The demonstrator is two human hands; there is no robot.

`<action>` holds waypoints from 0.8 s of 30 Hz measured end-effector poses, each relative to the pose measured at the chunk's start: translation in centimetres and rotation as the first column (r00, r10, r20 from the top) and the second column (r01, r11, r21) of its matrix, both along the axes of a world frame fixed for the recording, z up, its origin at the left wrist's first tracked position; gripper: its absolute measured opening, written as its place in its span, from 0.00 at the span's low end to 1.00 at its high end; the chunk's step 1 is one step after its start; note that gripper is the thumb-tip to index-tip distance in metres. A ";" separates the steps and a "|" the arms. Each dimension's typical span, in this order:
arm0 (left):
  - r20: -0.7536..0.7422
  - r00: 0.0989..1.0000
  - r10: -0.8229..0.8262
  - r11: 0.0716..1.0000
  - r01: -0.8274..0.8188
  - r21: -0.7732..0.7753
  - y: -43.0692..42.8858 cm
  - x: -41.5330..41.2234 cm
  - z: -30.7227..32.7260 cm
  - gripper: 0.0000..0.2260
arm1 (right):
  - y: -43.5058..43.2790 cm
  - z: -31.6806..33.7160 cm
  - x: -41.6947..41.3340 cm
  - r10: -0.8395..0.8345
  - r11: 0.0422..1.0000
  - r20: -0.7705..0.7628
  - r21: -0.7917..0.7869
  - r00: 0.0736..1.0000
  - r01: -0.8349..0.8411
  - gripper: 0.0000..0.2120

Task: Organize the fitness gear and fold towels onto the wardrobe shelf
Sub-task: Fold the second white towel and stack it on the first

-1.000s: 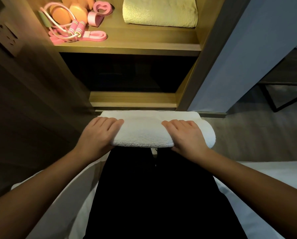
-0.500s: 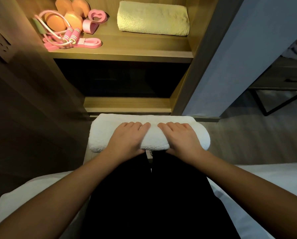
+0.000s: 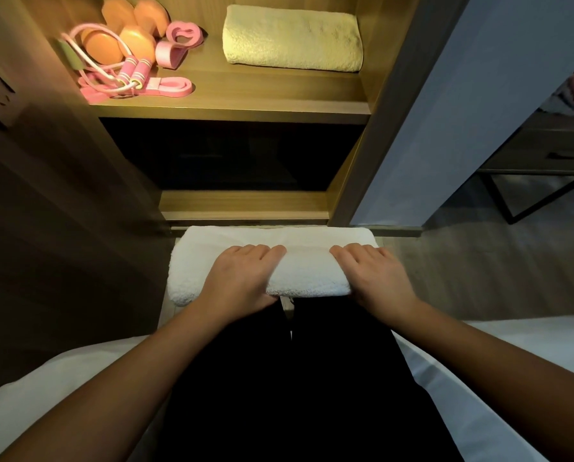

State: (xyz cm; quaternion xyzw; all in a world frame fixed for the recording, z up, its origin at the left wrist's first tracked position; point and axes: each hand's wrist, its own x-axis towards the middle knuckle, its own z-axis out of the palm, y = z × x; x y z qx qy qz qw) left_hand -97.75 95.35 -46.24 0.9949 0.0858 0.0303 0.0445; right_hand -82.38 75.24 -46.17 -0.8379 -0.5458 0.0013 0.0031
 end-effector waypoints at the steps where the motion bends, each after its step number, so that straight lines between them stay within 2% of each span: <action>1: 0.001 1.000 0.003 1.000 -0.003 -0.004 0.0 0.0 0.0 0.32 | 0.0 0.0 0.0 0.006 1.000 0.008 -0.001 1.000 -0.006 0.27; 5: 0.006 1.000 0.015 1.000 -0.015 0.005 0.2 0.0 0.0 0.32 | -0.7 -0.1 0.6 0.000 1.000 0.011 -0.004 1.000 0.000 0.30; 9: 0.004 1.000 0.015 1.000 -0.015 0.001 0.1 0.2 0.1 0.32 | -1.4 -0.1 1.1 -0.002 0.994 0.057 0.110 0.998 -0.004 0.28; 16: -0.004 1.000 -0.001 1.000 0.001 0.003 -0.1 0.0 0.0 0.32 | -2.4 -1.2 1.4 0.029 0.979 0.038 0.202 0.999 -0.036 0.33; 18: -0.008 1.000 -0.002 1.000 0.002 0.006 -0.1 0.0 -0.1 0.33 | -2.5 -1.3 1.7 0.035 0.983 -0.023 0.181 0.999 -0.030 0.35; 19: -0.011 1.000 0.000 1.000 0.000 0.010 0.0 0.0 -0.1 0.33 | -2.8 -1.4 2.0 0.013 0.985 -0.114 0.175 0.993 0.007 0.37; 20: -0.007 1.000 0.001 1.000 -0.001 0.016 -0.1 -0.2 -0.2 0.33 | -3.3 -1.4 2.3 -0.041 0.980 -0.273 0.175 0.961 0.092 0.40; 21: 0.008 1.000 0.004 1.000 -0.004 0.020 -0.1 -0.3 -0.2 0.33 | -3.9 -1.3 2.7 -0.119 0.960 -0.490 0.165 0.863 0.226 0.41; 22: 0.035 0.999 0.008 1.000 -0.009 0.017 -0.1 -0.5 -0.3 0.33 | -4.6 -1.1 3.1 -0.191 0.914 -0.733 0.110 0.653 0.391 0.41; 23: 0.070 0.997 0.013 1.000 -0.013 0.007 -0.2 -0.7 -0.5 0.33 | -5.3 -0.7 3.4 -0.219 0.834 -0.932 -0.026 0.289 0.550 0.39; 24: 0.106 0.994 0.014 1.000 -0.014 -0.002 -0.4 -0.9 -0.8 0.32 | -6.0 -0.5 3.6 -0.175 0.740 -0.976 -0.218 -0.132 0.636 0.35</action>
